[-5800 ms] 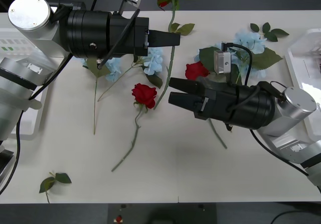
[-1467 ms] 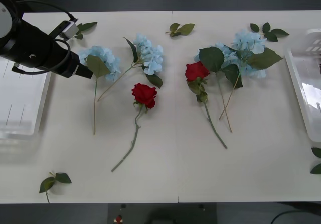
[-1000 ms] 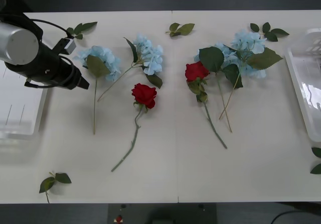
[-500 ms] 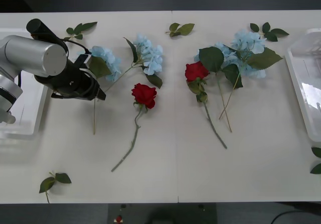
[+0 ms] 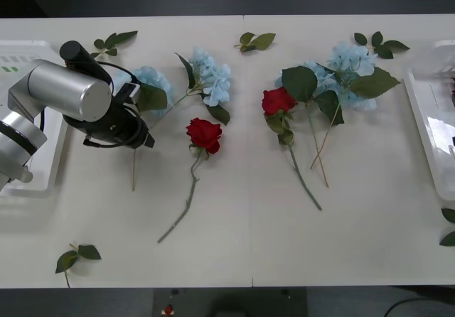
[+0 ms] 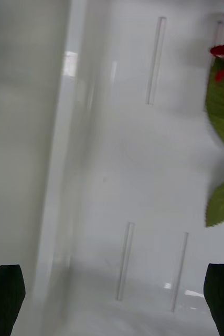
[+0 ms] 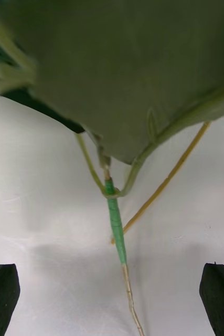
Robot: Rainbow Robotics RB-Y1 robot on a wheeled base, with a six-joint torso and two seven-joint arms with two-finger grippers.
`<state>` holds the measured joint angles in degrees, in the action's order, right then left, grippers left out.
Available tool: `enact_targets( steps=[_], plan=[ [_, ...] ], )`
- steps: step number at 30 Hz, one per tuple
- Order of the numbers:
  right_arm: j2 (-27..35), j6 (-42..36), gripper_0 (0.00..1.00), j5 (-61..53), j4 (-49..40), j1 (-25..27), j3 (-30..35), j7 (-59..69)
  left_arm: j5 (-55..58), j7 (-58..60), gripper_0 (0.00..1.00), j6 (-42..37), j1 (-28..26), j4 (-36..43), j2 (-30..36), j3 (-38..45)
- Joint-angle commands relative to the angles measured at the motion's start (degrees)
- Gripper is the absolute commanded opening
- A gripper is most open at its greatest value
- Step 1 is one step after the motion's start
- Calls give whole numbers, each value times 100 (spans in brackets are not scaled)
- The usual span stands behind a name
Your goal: Put the red flowers into the right box and the blue flowers into the left box
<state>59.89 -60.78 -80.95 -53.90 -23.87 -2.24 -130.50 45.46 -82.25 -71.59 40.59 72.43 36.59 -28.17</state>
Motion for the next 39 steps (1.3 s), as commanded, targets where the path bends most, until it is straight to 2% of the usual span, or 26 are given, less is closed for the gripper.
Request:
enact_targets(
  steps=[1,5,6,7,9,11,19,28,34,39],
  plan=[
    [119,-303,99,-17,-973,-109,-128,1483,-99,95,100,110,291,-89,-21,-13],
    [22,-434,100,396,-1931,-109,-321,2846,-178,121,100,119,291,-89,-65,-13],
    [-22,-434,99,528,-2204,-109,-418,3391,-196,130,91,110,291,-98,-82,-13],
    [-66,-434,99,651,-2406,-109,-514,3786,-205,130,77,119,291,-98,-91,-4],
    [-206,-426,99,1064,-2863,-171,-708,4683,-249,147,22,110,291,-98,-117,-13],
    [-329,-426,100,1327,-3056,-232,-804,5131,-249,156,0,119,300,-98,-126,-13],
    [-1445,-927,100,2593,-2968,-944,-954,6388,-240,165,0,163,291,-106,-126,-13],
    [-2606,-1120,99,3832,-1905,-1832,-927,6564,-213,121,0,242,379,-45,-56,66],
    [-3107,-812,99,4386,-1061,-2184,-875,6520,-64,42,0,75,388,693,419,550],
    [-3282,-540,99,4518,-499,-2395,-875,6502,340,51,0,5,423,1256,946,594]
  ],
)
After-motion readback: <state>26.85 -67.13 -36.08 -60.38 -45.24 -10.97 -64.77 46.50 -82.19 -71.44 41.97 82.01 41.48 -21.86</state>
